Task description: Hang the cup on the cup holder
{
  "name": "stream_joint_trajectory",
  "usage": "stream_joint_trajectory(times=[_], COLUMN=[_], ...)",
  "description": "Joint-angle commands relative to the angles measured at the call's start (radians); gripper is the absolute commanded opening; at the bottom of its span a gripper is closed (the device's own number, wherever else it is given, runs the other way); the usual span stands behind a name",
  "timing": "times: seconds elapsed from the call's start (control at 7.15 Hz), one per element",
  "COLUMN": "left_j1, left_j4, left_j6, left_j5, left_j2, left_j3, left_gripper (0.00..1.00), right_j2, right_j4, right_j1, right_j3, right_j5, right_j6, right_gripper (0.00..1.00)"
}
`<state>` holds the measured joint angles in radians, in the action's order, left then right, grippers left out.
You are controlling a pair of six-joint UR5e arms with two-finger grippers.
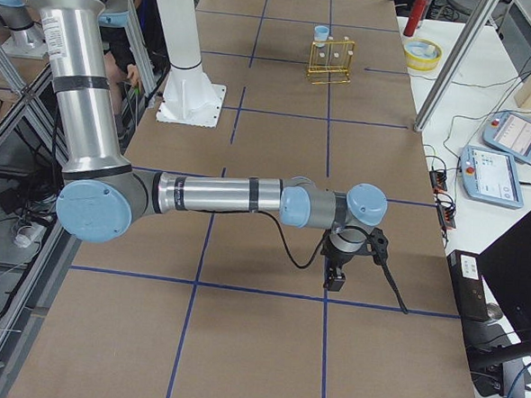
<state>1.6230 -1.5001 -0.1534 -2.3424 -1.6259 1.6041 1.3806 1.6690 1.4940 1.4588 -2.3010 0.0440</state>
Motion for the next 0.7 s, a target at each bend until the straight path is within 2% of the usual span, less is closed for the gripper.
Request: stream_joint_trajectory(times=[0.0, 0.56], left_j1=[-0.002, -0.002], left_j4=[-0.002, 0.000], left_j6=[0.000, 0.006], left_j5=[-0.002, -0.002], left_j2=[-0.002, 0.000], left_j3=[0.002, 0.000], left_gripper=[1.00, 1.00], right_j2=[0.000, 0.000], right_j4=[0.000, 0.000], right_j1=[0.000, 0.000], right_j3=[0.000, 0.000], right_j5=[0.000, 0.000], right_j6=[0.000, 0.000], right_gripper=[1.00, 1.00])
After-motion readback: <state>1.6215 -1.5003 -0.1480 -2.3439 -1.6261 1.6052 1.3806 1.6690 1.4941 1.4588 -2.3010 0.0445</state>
